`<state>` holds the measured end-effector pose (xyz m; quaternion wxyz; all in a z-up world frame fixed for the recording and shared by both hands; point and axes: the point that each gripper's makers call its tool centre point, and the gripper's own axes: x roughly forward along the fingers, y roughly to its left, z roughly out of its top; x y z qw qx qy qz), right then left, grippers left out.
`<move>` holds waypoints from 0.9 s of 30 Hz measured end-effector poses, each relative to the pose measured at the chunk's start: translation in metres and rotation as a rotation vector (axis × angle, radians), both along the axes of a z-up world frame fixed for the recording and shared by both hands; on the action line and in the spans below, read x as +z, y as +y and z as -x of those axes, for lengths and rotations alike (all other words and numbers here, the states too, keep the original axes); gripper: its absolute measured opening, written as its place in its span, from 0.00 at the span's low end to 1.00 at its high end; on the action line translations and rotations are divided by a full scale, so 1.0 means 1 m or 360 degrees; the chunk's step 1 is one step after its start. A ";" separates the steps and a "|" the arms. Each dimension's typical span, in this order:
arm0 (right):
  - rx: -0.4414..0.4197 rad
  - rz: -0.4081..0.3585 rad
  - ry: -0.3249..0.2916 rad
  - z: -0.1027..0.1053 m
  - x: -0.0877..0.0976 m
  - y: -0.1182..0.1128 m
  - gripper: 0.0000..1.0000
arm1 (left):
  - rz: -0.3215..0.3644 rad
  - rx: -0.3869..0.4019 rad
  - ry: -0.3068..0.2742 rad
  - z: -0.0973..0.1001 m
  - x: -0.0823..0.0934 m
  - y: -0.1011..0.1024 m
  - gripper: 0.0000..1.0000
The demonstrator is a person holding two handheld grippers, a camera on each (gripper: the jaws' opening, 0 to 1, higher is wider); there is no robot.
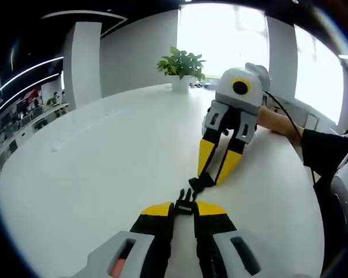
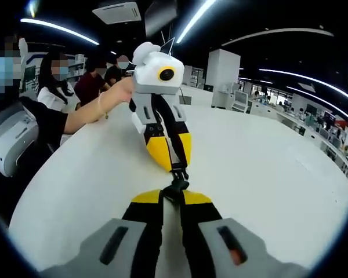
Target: Snap the two parts of the plastic buckle together until the buckle closes and remains connected.
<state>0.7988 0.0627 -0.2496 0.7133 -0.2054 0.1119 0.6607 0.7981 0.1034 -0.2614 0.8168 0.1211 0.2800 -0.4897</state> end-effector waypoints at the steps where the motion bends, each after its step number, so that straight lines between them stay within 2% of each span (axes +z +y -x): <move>1: 0.0000 0.0000 -0.0001 0.000 0.000 0.000 0.12 | 0.0000 0.0000 0.0000 0.000 0.000 0.000 0.13; 27: -0.0031 0.0024 -0.0058 -0.004 0.000 -0.004 0.12 | -0.0006 -0.0010 -0.0001 0.003 0.000 -0.002 0.13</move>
